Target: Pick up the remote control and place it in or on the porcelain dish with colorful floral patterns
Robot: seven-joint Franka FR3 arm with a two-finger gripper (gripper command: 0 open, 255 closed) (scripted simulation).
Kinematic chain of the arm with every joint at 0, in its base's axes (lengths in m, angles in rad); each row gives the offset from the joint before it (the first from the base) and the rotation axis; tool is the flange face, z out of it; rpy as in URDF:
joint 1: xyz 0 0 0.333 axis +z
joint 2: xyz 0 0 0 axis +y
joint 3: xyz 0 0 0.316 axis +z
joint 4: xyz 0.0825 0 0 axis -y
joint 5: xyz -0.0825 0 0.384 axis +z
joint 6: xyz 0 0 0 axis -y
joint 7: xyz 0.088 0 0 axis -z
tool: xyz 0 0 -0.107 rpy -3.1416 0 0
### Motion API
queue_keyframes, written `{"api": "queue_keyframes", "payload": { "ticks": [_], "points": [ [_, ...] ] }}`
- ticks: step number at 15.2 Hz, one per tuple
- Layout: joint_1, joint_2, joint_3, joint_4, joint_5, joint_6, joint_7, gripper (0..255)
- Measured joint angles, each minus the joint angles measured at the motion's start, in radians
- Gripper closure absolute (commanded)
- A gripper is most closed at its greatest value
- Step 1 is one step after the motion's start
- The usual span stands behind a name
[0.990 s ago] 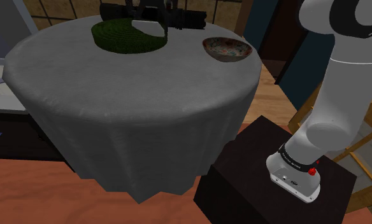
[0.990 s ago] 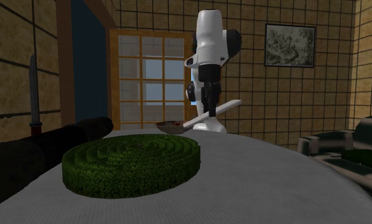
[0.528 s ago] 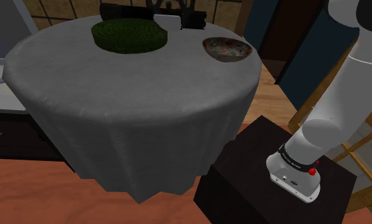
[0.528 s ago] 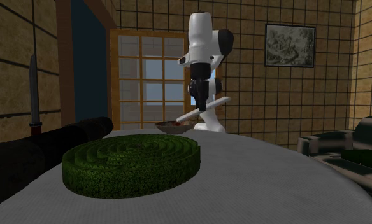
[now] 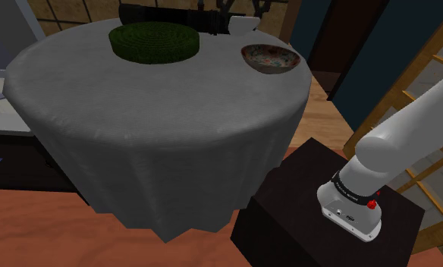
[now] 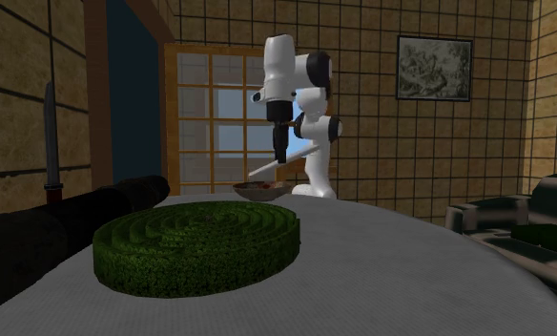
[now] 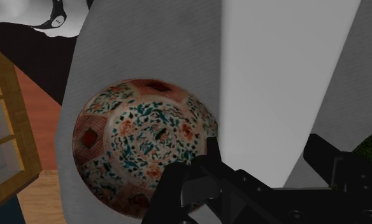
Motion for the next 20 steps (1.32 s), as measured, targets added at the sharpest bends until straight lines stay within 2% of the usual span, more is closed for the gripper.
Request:
{"api": "queue_keyframes", "payload": {
  "ticks": [6, 9, 20],
  "points": [
    [-0.046, -0.152, -0.13, -0.161, 0.041, 0.013, -0.184, 255],
    [-0.061, -0.202, -0.184, -0.203, 0.042, 0.001, -0.256, 255],
    [-0.055, -0.27, -0.199, -0.405, 0.058, 0.136, -0.292, 255]
  ]
}}
